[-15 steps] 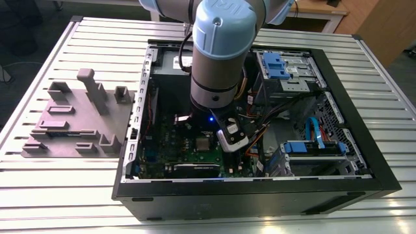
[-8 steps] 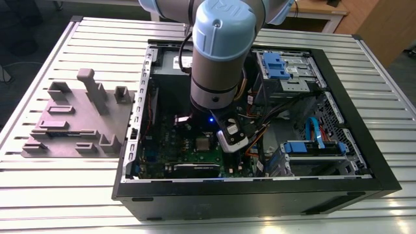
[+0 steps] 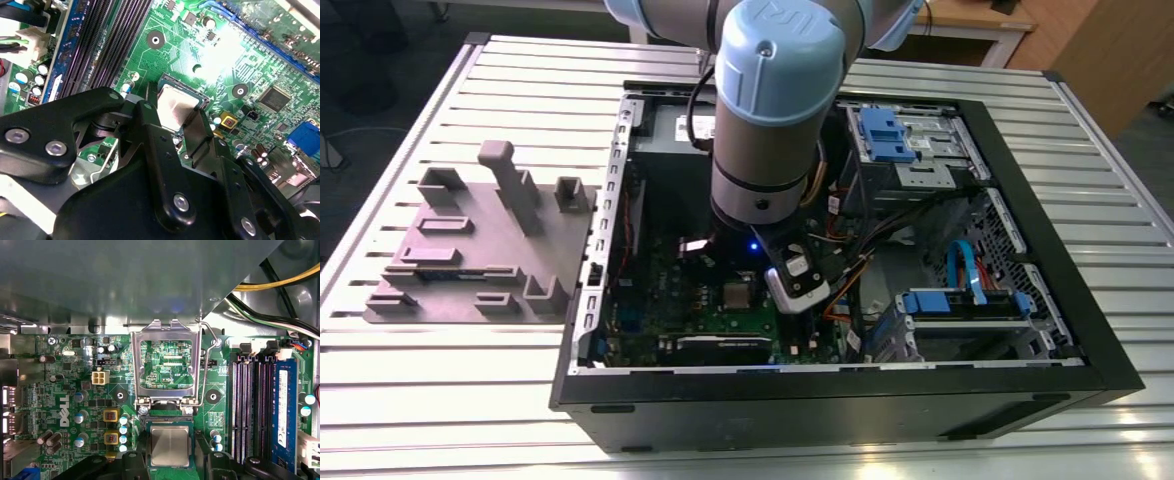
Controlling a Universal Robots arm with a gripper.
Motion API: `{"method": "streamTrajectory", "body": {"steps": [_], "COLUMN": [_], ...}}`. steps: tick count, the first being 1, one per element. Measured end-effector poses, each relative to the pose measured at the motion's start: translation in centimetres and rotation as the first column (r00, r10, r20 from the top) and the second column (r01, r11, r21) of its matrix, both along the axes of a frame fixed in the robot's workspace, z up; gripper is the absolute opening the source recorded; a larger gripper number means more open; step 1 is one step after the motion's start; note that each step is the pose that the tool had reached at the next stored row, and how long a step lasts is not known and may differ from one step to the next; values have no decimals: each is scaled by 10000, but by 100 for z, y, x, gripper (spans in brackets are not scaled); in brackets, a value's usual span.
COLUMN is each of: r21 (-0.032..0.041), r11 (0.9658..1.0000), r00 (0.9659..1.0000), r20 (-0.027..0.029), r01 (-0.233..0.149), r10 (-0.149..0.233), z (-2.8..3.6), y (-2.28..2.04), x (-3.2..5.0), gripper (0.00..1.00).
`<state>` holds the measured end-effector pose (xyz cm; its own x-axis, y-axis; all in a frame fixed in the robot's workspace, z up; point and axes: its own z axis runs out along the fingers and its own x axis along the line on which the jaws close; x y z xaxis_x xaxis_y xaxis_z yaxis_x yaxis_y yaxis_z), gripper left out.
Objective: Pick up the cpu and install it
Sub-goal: 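Place the cpu into insertion slot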
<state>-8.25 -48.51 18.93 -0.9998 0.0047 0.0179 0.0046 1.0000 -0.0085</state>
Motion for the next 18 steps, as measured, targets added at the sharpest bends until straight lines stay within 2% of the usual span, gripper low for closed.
{"method": "streamTrajectory", "body": {"steps": [8, 18], "r21": [-1, 1], "r11": [10000, 9999], "r00": [10000, 9999], "r20": [-7, -6], "r01": [16, 137], "r10": [-16, -137], "z": [23, 7], "y": [0, 0], "x": [-5, -20], "gripper": [45, 45]}}
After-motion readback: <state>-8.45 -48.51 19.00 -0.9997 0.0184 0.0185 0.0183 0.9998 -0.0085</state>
